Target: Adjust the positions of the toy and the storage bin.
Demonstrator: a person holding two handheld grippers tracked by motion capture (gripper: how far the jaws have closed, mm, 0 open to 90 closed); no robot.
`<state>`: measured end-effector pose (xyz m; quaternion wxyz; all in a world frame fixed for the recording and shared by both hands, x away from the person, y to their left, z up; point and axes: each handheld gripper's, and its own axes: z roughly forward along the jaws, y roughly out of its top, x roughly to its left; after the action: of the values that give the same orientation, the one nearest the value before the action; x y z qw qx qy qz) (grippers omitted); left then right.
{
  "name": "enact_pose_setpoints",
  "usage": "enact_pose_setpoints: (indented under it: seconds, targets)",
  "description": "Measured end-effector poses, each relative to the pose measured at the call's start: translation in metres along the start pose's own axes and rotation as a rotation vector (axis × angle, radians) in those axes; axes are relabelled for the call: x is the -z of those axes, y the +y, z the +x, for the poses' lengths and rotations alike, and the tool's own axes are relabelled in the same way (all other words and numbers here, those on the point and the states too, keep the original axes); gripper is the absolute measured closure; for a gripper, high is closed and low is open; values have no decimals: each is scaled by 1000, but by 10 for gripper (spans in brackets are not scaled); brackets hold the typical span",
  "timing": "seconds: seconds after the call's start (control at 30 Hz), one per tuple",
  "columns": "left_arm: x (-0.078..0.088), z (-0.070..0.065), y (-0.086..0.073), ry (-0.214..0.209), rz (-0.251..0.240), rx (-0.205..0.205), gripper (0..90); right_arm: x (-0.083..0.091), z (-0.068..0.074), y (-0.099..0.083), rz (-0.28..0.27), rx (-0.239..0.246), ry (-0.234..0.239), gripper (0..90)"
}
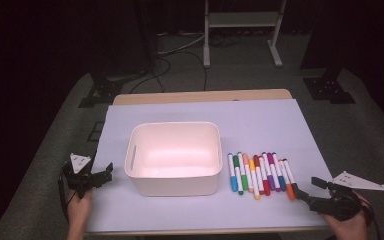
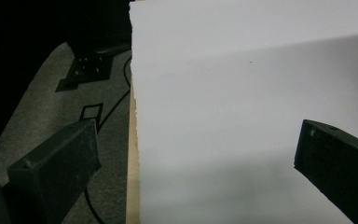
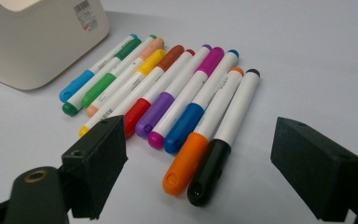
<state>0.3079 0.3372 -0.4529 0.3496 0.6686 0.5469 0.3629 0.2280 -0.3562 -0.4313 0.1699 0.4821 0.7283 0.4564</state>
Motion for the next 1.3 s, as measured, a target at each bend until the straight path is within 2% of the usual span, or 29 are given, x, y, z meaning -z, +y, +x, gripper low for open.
enact_pose_setpoints:
  seconds: [0.27,0.33,0.43,0.47,0.57,0.77,0.83,0.87,1.07,1.2,1.3]
  targets:
    - [1,0,0,-3,-2,-2,0,-16,-2,9,47,8,19,177]
    - [1,0,0,0,-9,-5,0,-23,0,12,78,21,13,178]
    - [1,-1,0,-1,-11,-4,0,-27,0,15,93,26,7,179]
    - [1,-1,0,-1,-12,-5,0,-30,1,19,102,33,-3,234]
    - [2,-1,-1,-1,-14,-7,0,-33,0,22,109,38,-12,235]
    - [2,-1,-1,-5,-14,-13,0,-42,-5,34,142,18,-32,290]
    - [1,-1,0,2,-6,-8,0,-43,-6,34,146,18,-31,304]
    - [0,0,0,-1,2,-9,0,-46,-8,35,164,2,-31,329]
    - [1,0,-1,0,-15,0,0,-52,-13,37,196,-23,-49,391]
    - [1,-1,0,1,-7,-5,0,-56,-17,38,221,-50,-58,467]
    - [1,-1,0,3,-9,-6,0,-59,-18,38,235,-53,-77,500]
